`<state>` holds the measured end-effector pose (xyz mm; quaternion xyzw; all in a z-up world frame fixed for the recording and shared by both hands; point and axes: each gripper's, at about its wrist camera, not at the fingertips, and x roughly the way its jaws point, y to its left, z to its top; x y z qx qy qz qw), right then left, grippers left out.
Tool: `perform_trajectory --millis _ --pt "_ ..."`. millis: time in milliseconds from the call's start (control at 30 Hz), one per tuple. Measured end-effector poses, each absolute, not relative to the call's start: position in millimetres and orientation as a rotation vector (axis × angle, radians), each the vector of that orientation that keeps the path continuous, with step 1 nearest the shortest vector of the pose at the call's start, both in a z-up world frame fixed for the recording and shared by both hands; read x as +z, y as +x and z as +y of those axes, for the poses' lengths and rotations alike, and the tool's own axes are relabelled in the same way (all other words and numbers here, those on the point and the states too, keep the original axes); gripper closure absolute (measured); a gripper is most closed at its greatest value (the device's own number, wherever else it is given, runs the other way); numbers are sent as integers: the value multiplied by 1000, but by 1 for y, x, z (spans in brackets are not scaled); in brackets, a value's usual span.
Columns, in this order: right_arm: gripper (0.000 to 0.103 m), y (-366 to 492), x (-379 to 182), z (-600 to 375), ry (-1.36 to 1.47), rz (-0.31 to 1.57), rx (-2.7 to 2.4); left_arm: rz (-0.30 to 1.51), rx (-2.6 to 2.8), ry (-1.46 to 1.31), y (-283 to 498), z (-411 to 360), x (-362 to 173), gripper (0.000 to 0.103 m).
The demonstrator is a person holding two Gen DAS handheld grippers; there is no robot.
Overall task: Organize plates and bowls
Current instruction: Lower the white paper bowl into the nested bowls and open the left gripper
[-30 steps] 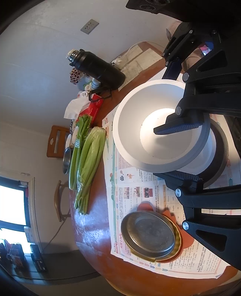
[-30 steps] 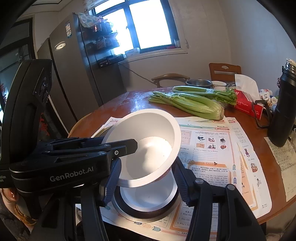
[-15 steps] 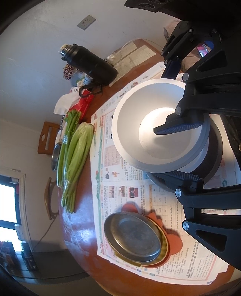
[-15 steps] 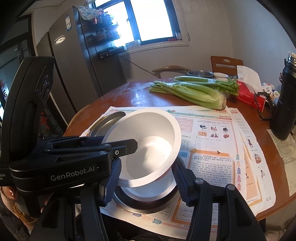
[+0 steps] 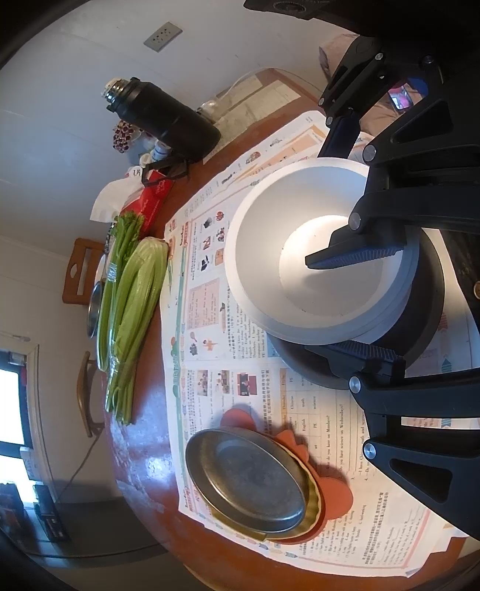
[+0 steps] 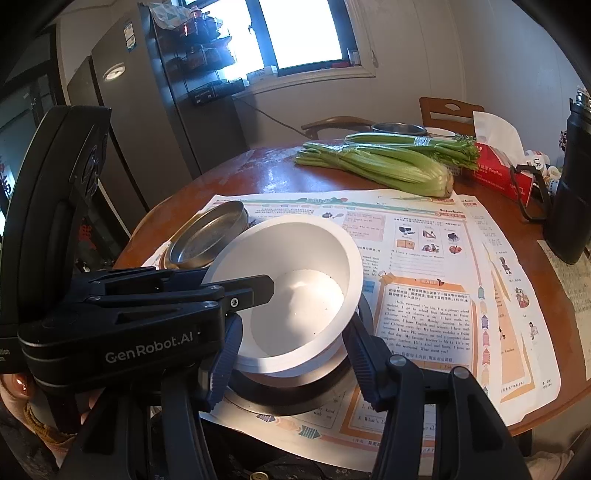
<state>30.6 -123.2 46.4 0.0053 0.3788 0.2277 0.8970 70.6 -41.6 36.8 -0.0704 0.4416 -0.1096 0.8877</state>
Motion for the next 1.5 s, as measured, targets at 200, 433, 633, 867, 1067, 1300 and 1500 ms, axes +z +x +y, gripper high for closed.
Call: perform_trajectory --millis 200,433,633,867,1067,1300,1500 --pt "46 32 40 -122 8 797 472 931 -221 -143 72 -41 30 65" --pt "46 35 35 -122 5 808 469 942 -217 -139 74 -41 25 65" --pt "46 36 33 -122 9 815 467 947 -212 -134 76 -42 22 65" --pt "46 37 30 -120 1 819 460 948 -205 -124 76 -42 20 65" --pt "46 36 30 -118 -13 815 454 948 -204 -120 76 -42 20 65" --pt "46 38 27 -117 -15 822 454 948 -204 -120 76 -42 20 65" --pt "46 39 27 -117 -12 823 455 949 -204 -120 76 -42 20 65"
